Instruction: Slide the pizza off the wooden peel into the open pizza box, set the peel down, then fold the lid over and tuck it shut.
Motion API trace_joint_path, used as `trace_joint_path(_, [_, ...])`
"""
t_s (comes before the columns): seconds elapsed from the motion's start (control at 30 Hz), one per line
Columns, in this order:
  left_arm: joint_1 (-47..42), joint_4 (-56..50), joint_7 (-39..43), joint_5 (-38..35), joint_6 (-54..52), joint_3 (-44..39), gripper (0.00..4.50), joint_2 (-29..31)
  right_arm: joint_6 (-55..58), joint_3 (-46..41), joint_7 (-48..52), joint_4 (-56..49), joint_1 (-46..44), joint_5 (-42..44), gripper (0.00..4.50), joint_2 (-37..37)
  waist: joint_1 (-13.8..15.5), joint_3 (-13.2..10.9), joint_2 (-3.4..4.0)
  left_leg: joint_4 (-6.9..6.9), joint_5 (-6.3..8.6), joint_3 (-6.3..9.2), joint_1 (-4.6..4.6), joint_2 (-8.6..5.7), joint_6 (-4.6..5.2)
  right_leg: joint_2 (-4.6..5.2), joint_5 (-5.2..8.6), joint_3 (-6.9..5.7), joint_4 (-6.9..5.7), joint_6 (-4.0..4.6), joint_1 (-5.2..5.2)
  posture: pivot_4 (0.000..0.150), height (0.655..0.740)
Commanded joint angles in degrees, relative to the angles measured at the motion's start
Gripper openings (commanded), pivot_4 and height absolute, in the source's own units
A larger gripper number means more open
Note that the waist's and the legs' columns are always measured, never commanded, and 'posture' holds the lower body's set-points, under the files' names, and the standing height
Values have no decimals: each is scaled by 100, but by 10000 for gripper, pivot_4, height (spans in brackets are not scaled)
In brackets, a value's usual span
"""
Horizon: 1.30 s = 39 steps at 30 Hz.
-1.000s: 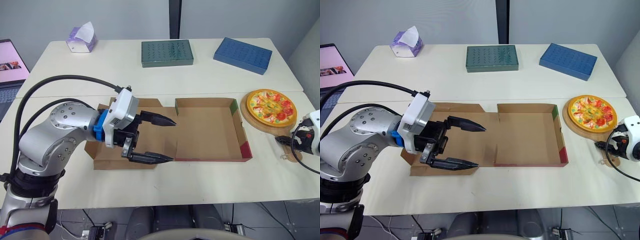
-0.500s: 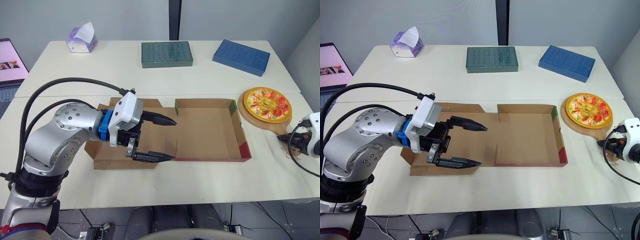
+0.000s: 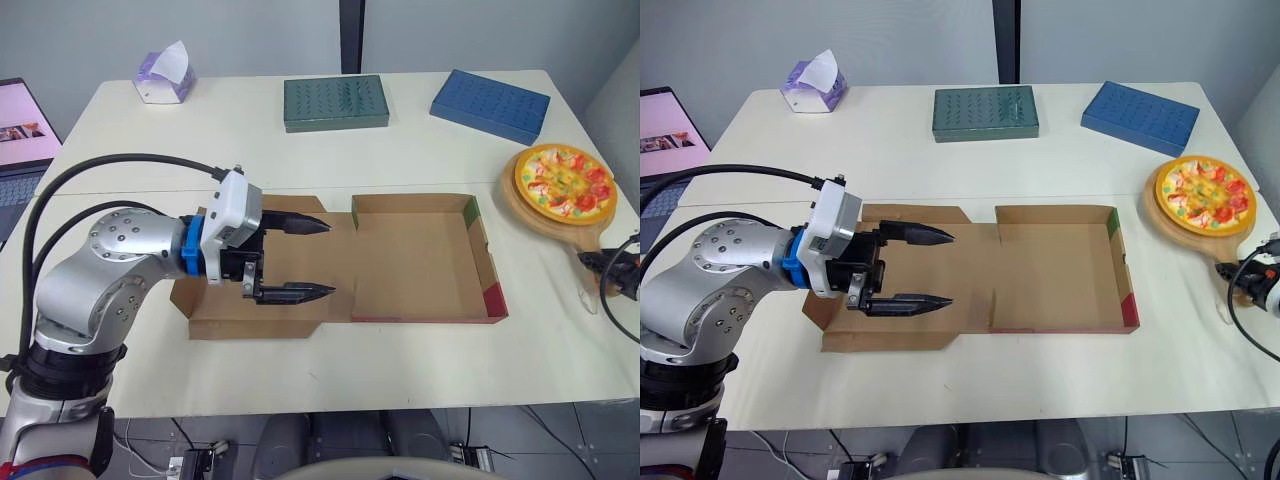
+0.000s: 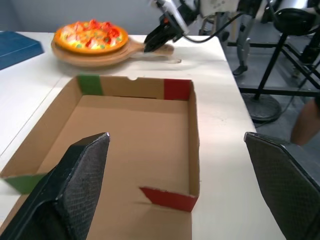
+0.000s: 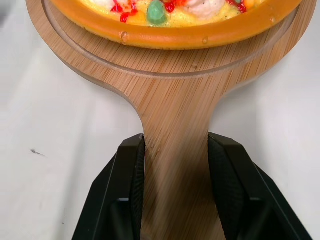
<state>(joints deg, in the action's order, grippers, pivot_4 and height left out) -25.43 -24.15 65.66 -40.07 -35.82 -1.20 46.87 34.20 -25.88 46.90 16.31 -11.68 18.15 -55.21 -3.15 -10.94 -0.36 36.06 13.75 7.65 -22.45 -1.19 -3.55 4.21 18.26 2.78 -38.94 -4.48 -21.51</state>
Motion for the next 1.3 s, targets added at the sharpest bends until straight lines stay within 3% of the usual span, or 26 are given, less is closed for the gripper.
trace_joint_path(0.03, [62, -68, -18, -40, 50, -315, 45000, 172, -288, -374, 363, -880, -12, 199, 15431, -475, -2, 0, 1, 0, 0, 2, 0, 1, 0, -1, 0, -3, -1, 0, 0, 1500, 7400])
trace_joint_path(0.57, [358, -214, 22, -109, -34, -461, 45000, 475, -1103, 775, 1807, -1780, -287, -128, 15431, -1462, 26, -3, -1, 0, 0, 5, -4, 1, 0, 0, 0, -6, 2, 0, -1, 1500, 7400])
trace_joint_path(0.97, [399, -335, 46, -135, -59, -349, 45000, 443, -2265, 1272, 2090, -1614, -609, -725, 15431, -1628, 32, -3, -1, 1, 0, 7, -8, 1, 0, 1, 0, -8, 2, 0, -3, 1500, 7400])
trace_joint_path(1.3, [434, -382, 114, -133, -55, -256, 45000, 385, -2594, 1324, 2002, -1612, -798, -1040, 15431, -1604, 27, -3, -1, 1, 0, 7, -7, 2, -1, 1, 0, -8, 1, 0, -4, 1500, 7400])
